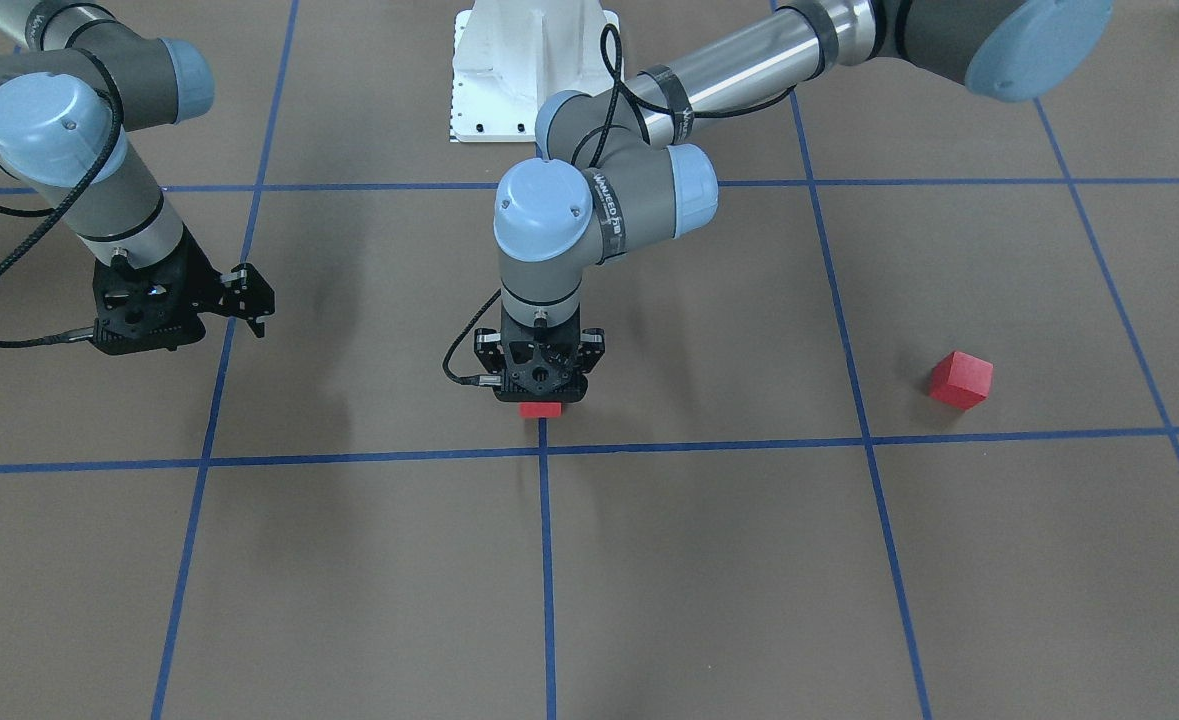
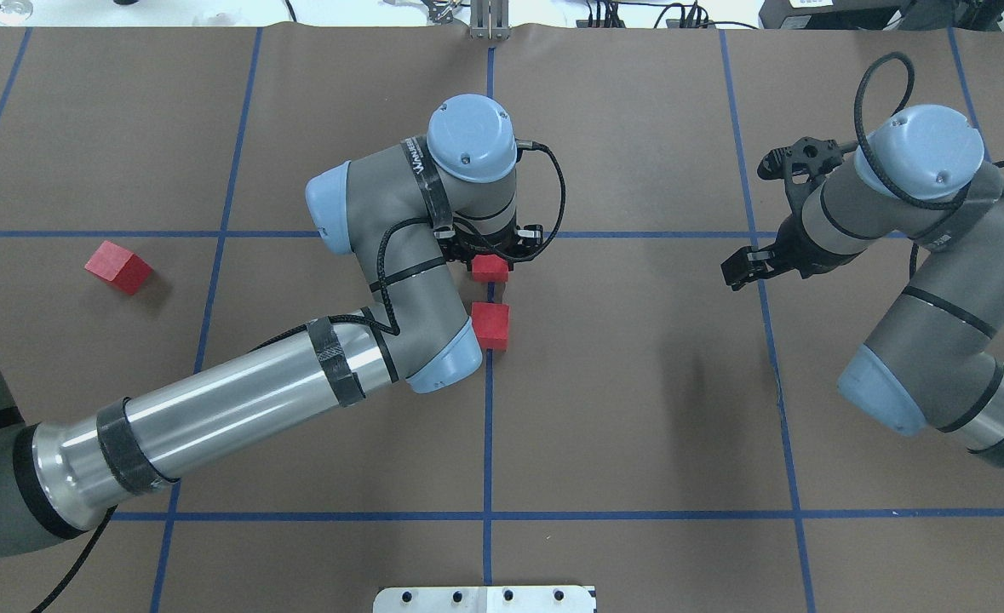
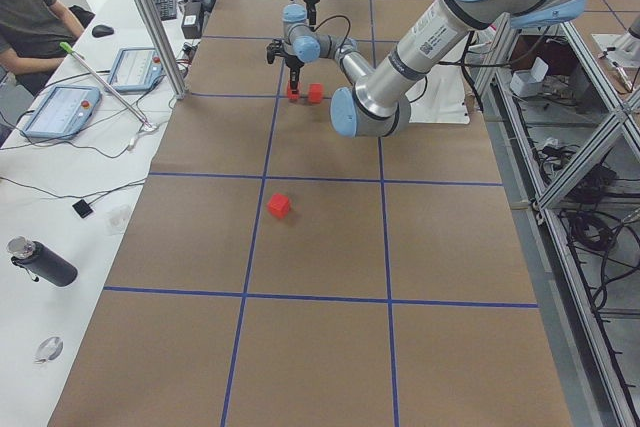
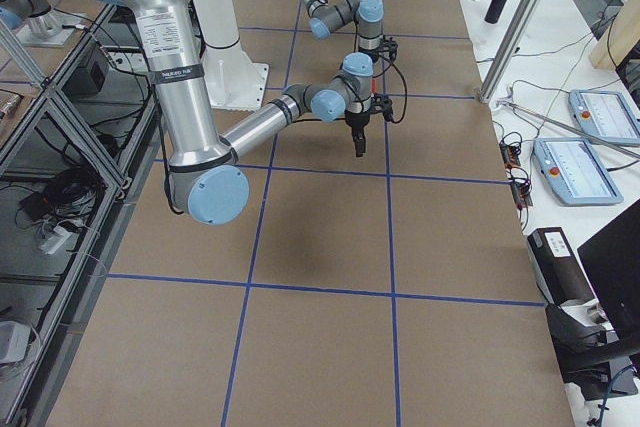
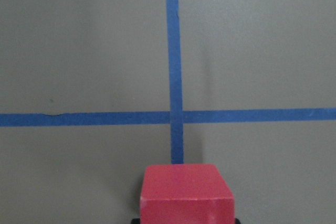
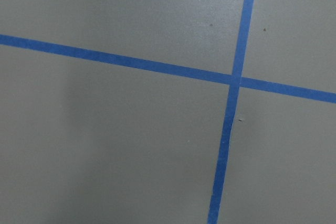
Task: Form red blocks into L shape at center
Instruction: 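Place the red cube beside the center cube, farther from the robot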
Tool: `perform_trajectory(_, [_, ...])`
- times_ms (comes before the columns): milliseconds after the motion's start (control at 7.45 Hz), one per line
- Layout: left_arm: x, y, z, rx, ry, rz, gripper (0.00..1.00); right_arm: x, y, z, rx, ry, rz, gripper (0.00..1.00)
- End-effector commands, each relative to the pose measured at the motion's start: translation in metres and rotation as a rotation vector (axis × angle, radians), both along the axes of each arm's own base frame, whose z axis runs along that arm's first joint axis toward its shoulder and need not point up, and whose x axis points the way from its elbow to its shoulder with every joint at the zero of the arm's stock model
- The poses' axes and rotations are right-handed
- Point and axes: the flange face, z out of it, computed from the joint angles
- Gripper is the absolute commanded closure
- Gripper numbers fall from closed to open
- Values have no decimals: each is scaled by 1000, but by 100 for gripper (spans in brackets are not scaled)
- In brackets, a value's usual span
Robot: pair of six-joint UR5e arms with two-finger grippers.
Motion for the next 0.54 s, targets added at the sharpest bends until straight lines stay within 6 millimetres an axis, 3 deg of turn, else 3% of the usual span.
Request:
perform_trajectory(0, [3, 5, -1, -7, -6, 6, 100, -1, -1, -1, 1, -1, 0, 0])
perform_trajectory(403, [1, 8, -3, -15, -19, 8, 100, -2, -2, -2, 5, -6, 3, 0])
